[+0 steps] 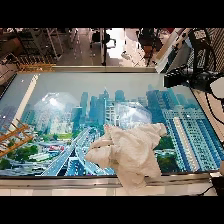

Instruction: Fold the clothes and pants, and hang the long-sleeved shirts on hangers.

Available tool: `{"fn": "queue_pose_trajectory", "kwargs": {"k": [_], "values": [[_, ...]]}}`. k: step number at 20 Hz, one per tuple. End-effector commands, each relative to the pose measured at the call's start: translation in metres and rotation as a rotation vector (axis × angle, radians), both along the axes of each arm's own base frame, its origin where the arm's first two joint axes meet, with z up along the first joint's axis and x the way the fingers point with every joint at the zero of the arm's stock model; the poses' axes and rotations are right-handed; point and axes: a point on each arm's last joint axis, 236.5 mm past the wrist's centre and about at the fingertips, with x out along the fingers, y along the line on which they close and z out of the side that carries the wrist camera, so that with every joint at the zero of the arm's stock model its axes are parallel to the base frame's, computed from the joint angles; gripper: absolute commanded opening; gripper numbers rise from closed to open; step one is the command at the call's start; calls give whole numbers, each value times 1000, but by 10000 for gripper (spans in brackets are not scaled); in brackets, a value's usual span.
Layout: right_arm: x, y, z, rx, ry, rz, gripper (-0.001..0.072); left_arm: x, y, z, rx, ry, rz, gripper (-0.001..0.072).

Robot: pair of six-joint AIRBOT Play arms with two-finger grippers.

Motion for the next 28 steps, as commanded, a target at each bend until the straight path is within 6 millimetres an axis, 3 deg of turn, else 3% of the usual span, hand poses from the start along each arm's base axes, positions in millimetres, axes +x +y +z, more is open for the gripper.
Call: {"fn": "queue_pose_trajectory", "kwargs": {"k": [1, 17, 22, 25, 28], "values": [[0, 1, 0, 1, 1, 1, 31, 0, 0, 0, 0, 0, 1, 487], [0, 1, 0, 2, 0, 2, 31, 7, 0, 5, 11, -30, -16, 487], [0, 37, 17, 192, -35, 77, 31, 23, -3, 14, 20, -100, -53, 489], [-3, 48, 19, 251, -23, 105, 31, 31, -19, 7, -135, -209, 32, 489], [-4, 51, 20, 271, -20, 112, 32, 37, -33, -12, -192, -178, -1, 489]]}}
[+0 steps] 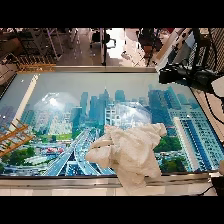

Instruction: Fold the clothes and pants, and hang the long-sleeved shirts on hangers.

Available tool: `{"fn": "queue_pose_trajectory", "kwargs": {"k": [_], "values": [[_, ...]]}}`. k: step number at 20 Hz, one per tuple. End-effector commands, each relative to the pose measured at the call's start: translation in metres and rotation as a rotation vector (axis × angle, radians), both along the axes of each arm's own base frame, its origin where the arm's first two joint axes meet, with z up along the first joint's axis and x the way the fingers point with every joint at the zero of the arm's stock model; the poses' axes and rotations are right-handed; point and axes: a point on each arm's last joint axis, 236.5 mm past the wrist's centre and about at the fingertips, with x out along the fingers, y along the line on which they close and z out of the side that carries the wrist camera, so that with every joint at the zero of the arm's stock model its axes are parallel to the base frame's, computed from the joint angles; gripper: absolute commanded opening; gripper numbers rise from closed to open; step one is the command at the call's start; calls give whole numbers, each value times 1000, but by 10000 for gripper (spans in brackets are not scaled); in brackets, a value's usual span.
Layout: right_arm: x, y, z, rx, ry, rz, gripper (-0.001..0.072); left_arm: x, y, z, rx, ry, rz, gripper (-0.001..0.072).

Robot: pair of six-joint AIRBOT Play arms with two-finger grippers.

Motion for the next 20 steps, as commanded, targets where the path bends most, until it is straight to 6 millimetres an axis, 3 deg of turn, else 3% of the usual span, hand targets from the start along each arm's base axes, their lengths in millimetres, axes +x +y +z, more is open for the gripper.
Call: {"fn": "queue_pose_trajectory", "kwargs": {"k": [1, 5, 6, 7, 8, 9, 13, 15, 17, 20], "values": [[-2, 9, 3, 53, 7, 20, 32, 7, -14, -22, -78, 9, -4, 489], [-9, 12, -8, 46, 57, 39, 35, -2, -16, -86, -91, 174, 1, 489], [-14, 17, -14, 54, 93, 56, 124, -5, -22, -105, -119, 212, -1, 490], [-20, 21, -22, 63, 139, 70, 298, -6, -29, -124, -147, 246, -19, 511], [-29, 26, -33, 55, 195, 96, 444, -3, -37, -140, -170, 261, -48, 667], [-38, 31, -47, 41, 262, 122, 468, 2, -50, -156, -215, 259, -83, 720], [-80, 56, -122, -11, 560, 227, 468, 7, -99, -225, -412, 261, -158, 720], [-91, 68, -157, -14, 635, 247, 468, 6, -118, -257, -503, 244, -167, 720], [-97, 84, -189, 1, 683, 244, 468, 7, -137, -275, -597, 211, -161, 720], [-109, 115, -231, -20, 734, 290, 469, -1, -159, -284, -681, 234, -194, 720]]}}
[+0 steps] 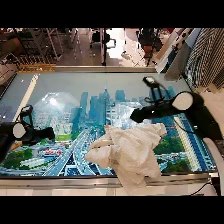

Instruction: Fold the clothes and pants, and hang the long-sleeved shirts on hangers.

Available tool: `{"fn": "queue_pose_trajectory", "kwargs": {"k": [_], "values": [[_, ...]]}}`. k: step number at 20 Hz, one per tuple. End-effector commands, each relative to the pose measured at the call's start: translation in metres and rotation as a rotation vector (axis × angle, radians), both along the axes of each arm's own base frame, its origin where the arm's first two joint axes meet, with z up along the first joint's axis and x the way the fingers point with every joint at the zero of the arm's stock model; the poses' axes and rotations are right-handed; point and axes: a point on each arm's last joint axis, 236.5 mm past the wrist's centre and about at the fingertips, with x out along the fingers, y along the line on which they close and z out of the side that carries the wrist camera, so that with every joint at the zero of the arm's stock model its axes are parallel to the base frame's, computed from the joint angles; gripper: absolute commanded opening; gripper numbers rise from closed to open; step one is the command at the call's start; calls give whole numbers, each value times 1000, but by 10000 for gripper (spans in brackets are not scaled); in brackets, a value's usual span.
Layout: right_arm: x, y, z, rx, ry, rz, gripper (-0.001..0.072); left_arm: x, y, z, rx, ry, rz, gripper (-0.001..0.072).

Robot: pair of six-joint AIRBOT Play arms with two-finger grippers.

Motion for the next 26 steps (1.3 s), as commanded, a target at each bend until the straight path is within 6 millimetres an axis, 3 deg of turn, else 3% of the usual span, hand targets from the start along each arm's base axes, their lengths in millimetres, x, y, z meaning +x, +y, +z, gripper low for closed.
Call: {"fn": "queue_pose_trajectory", "kwargs": {"k": [1, 5, 7, 9, 12, 14, 18, 20, 21, 23, 24, 26], "values": [[-18, 35, -49, -14, 79, 57, 469, -4, -34, -14, -141, -8, -28, 720], [-15, 76, -76, -16, 63, 110, 470, -6, -61, -15, -265, 1, -12, 702], [-10, 86, -89, -30, 48, 116, 473, 0, -97, -8, -359, -51, -173, 609], [-9, 85, -101, -78, 46, 124, 506, 1, -140, -7, -474, -71, -299, 610], [-6, 79, -107, -126, 26, 137, 512, -11, -189, -28, -565, -29, -443, 612], [-2, 72, -110, -164, 10, 143, 512, -22, -219, -38, -630, -11, -533, 653], [-6, 74, -129, -172, 72, 117, 513, -35, -247, -65, -649, 84, -574, 646], [-13, 88, -137, -132, 120, 99, 542, -31, -250, -74, -663, 130, -523, 635], [-15, 95, -138, -120, 119, 104, 541, -30, -250, -77, -666, 141, -507, 512], [-13, 100, -138, -125, 98, 97, 535, -28, -248, -76, -671, 146, -494, 154], [-12, 98, -139, -134, 98, 81, 535, -29, -248, -75, -680, 156, -484, 52], [-10, 94, -142, -149, 99, 75, 512, -33, -249, -74, -693, 177, -485, 16]]}}
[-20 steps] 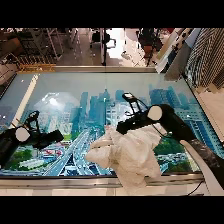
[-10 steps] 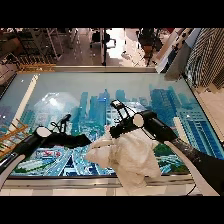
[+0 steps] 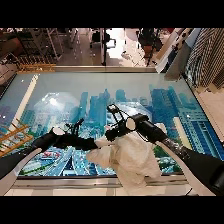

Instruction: Fold the clothes and pants, and hang the long-sleeved shirts on hangers.

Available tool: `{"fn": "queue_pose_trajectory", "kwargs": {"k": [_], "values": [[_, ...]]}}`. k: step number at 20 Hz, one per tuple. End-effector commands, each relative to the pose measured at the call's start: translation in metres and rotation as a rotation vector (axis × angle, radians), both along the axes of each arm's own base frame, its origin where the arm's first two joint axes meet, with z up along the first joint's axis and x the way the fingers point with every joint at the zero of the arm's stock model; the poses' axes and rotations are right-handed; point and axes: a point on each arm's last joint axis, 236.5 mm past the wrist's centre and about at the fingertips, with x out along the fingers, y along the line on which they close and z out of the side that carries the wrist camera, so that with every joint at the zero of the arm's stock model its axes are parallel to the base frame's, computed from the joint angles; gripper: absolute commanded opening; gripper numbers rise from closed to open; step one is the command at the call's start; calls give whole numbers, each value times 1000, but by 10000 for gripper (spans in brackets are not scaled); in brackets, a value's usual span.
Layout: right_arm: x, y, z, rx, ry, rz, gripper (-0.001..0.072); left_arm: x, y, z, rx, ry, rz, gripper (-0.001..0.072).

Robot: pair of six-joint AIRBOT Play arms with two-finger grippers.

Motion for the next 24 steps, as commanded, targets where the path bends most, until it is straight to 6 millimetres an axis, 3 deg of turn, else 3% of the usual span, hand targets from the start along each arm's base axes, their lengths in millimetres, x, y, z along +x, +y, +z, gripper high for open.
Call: {"fn": "queue_pose_trajectory", "kwargs": {"k": [1, 3, 5, 7, 9, 11, 12, 14, 15, 16, 18, 19, 21, 22, 23, 24], "values": [[4, -4, -6, -33, -12, -17, 401, -7, -4, 2, -21, 48, -10, 16], [14, -19, -7, -88, -50, -47, 48, -14, -5, 4, -32, 65, -30, 16], [31, -35, 2, -144, -101, -75, 32, -11, -4, 9, -37, 54, -28, 15], [45, -48, 33, -210, -145, -58, 31, 11, 4, 35, -69, -1, -8, 15], [53, -62, 92, -289, -191, -17, 31, 53, 23, 91, -121, -119, 27, 15], [54, -64, 179, -264, -280, -11, 31, 93, 50, 174, -177, -241, 77, 15], [50, -61, 228, -220, -353, -17, 31, 99, 58, 213, -197, -297, 63, 15], [37, -49, 309, -107, -514, -17, 31, 87, 62, 279, -217, -371, 0, 15], [29, -41, 337, -51, -590, -8, 30, 77, 63, 300, -200, -416, -35, 15], [22, -33, 348, -12, -630, 0, 30, 70, 62, 307, -164, -440, -45, 15], [21, -18, 328, 16, -604, -12, 30, 66, 73, 286, 5, -435, -44, 16], [28, -10, 307, 14, -578, -20, 30, 69, 84, 266, 110, -400, -26, 93], [48, 12, 268, 35, -548, -32, 30, 71, 111, 234, 285, -350, -28, 661], [59, 23, 250, 46, -534, -36, 30, 66, 132, 219, 387, -311, -34, 643], [66, 32, 233, 51, -513, -43, 30, 63, 171, 205, 543, -262, -8, 643], [70, 40, 215, 48, -481, -36, 30, 60, 225, 196, 745, -209, 49, 643]]}}
